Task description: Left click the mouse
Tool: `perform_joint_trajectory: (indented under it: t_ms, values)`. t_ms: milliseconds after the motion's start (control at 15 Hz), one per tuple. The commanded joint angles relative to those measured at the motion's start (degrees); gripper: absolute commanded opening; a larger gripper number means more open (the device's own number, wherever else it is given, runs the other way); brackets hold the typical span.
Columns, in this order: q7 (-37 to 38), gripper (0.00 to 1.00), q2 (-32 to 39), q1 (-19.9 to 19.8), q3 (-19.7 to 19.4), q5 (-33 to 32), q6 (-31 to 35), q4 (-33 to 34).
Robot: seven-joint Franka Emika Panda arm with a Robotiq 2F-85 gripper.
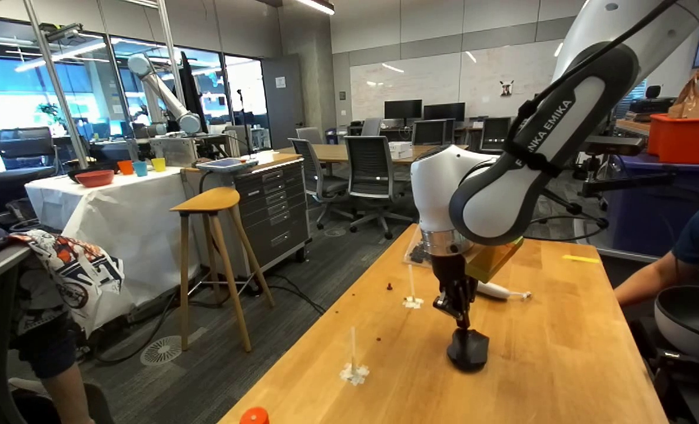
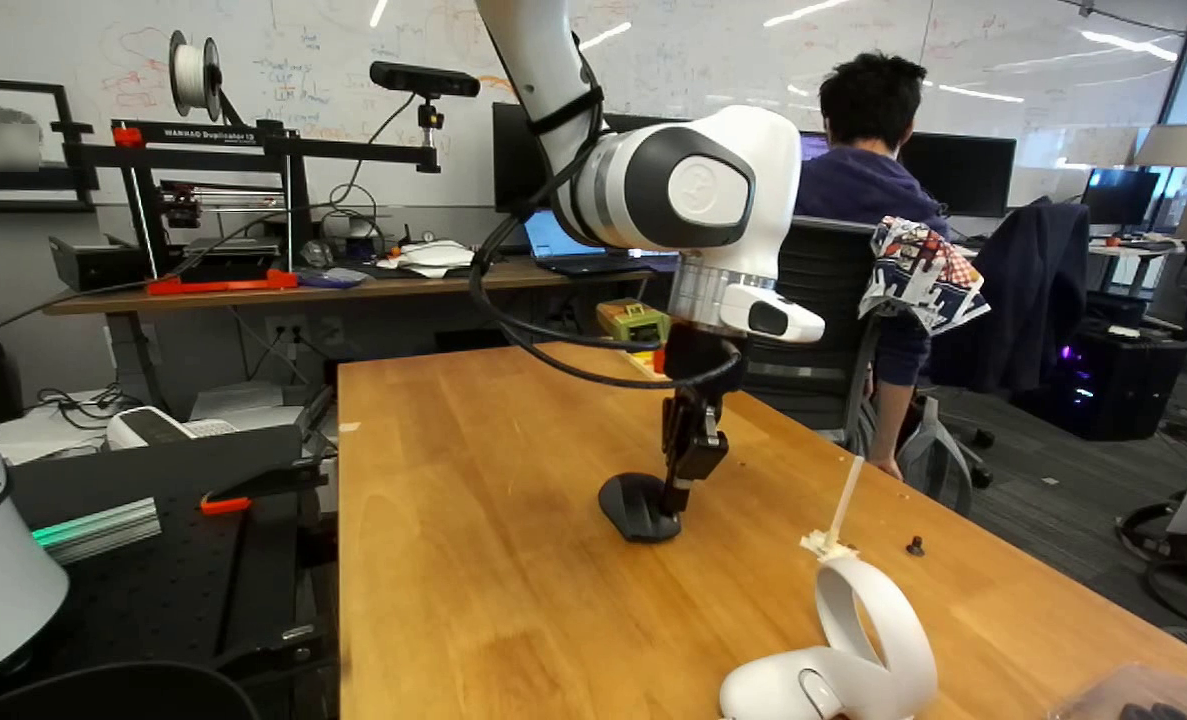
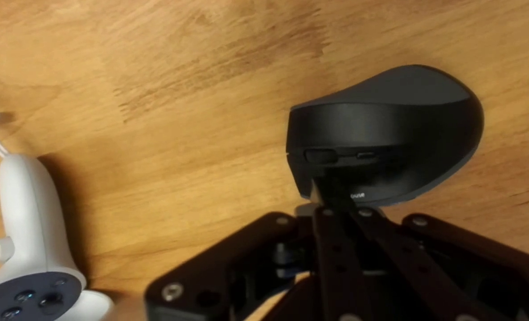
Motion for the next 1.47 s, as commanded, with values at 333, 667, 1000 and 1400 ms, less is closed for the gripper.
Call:
perform_joint_trajectory:
  t_ms: [333, 667, 1000, 1400]
  values:
    - [-2.01, 0.00, -4.29, -0.31, 1.27, 5.14, -2.19, -0.88]
    - [-4.19, 0.00, -12.77, -0.93, 2.15, 10.06, -6.20, 0.30]
    - [-4.48, 0.00, -19.90, -0.68, 2.32, 10.81, -10.90, 4.26]
    - [-6.13, 0.01, -24.99, -1.08, 2.75, 14.49, -21.02, 10.49]
